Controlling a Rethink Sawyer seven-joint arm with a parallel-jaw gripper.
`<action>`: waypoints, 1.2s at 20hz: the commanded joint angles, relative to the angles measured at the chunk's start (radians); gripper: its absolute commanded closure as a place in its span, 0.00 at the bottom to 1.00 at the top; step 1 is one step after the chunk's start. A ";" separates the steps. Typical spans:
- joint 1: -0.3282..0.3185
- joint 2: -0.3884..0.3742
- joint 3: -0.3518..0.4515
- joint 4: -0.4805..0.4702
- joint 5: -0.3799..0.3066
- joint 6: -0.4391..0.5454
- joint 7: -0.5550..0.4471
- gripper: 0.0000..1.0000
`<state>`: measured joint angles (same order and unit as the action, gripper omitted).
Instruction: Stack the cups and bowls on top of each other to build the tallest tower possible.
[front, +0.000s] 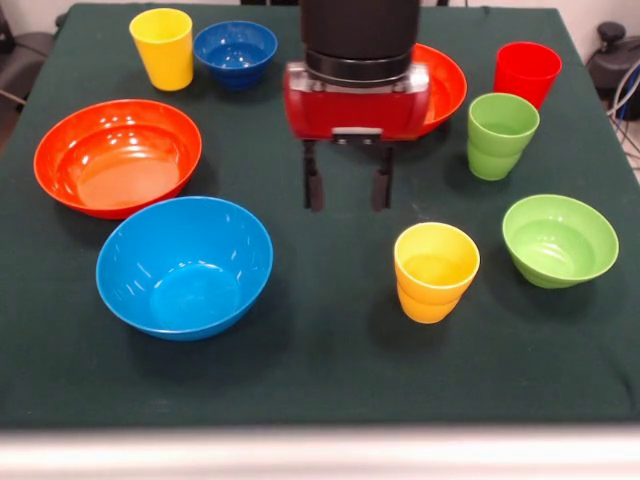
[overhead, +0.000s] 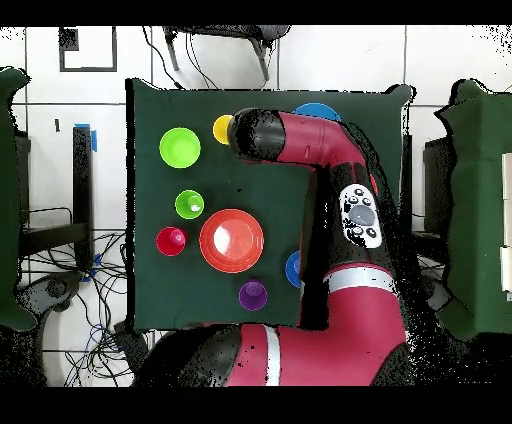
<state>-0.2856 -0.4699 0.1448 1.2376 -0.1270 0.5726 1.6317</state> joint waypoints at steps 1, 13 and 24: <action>0.041 -0.005 0.014 0.001 0.005 0.104 0.100 0.00; 0.069 0.050 -0.032 -0.012 0.071 0.040 0.182 0.00; 0.099 0.093 -0.058 -0.021 0.104 -0.022 0.213 0.00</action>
<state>-0.2255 -0.4253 0.0736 1.2357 -0.0349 0.5724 1.6561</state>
